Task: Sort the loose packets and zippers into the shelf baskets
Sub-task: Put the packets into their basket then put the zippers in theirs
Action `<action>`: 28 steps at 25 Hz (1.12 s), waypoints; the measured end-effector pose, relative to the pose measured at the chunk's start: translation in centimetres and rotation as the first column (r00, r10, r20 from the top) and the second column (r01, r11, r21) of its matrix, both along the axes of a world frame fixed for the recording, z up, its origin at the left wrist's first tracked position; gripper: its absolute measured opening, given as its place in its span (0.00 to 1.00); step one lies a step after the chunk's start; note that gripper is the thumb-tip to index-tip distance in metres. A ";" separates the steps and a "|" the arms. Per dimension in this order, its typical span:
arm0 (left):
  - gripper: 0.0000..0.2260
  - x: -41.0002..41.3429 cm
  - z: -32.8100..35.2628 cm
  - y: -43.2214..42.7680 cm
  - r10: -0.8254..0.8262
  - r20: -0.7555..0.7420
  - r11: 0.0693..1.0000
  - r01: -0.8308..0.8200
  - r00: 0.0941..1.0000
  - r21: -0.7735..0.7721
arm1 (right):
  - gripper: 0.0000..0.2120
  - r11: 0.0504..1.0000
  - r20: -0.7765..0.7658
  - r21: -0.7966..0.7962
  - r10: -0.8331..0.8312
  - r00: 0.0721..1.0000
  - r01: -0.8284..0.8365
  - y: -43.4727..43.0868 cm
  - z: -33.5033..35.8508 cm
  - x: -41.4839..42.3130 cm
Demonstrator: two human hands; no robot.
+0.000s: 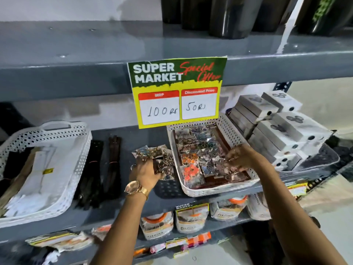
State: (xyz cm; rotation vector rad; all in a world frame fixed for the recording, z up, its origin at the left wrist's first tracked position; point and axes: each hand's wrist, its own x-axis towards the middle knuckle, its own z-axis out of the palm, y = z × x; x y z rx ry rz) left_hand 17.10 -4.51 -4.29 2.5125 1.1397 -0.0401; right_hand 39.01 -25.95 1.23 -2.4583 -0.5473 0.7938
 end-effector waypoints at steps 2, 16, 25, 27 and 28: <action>0.19 0.6 -0.1 -0.6 0.019 0.017 1.000 -0.020 1.000 0.021 | 0.08 0.998 0.073 0.055 -0.039 0.997 0.035 0.1 -0.8 0.4; 0.22 1.4 -0.5 -1.3 0.124 0.105 0.991 -0.119 0.987 -0.056 | 0.16 0.951 0.594 0.274 -0.050 0.803 -0.143 1.8 0.7 -5.6; 0.19 -2.6 3.0 1.8 0.424 0.524 0.866 -0.160 0.739 -0.475 | 0.18 0.783 0.330 0.436 0.320 0.888 -0.444 8.5 1.9 -9.2; 0.17 -2.6 5.5 1.7 0.327 0.601 0.870 0.015 0.729 -0.492 | 0.23 0.751 0.345 0.330 0.469 0.813 -0.573 9.8 3.2 -9.2; 0.17 -2.1 6.5 1.3 0.282 0.618 0.861 0.091 0.734 -0.501 | 0.22 0.730 0.340 0.302 0.518 0.785 -0.613 10.2 4.0 -9.1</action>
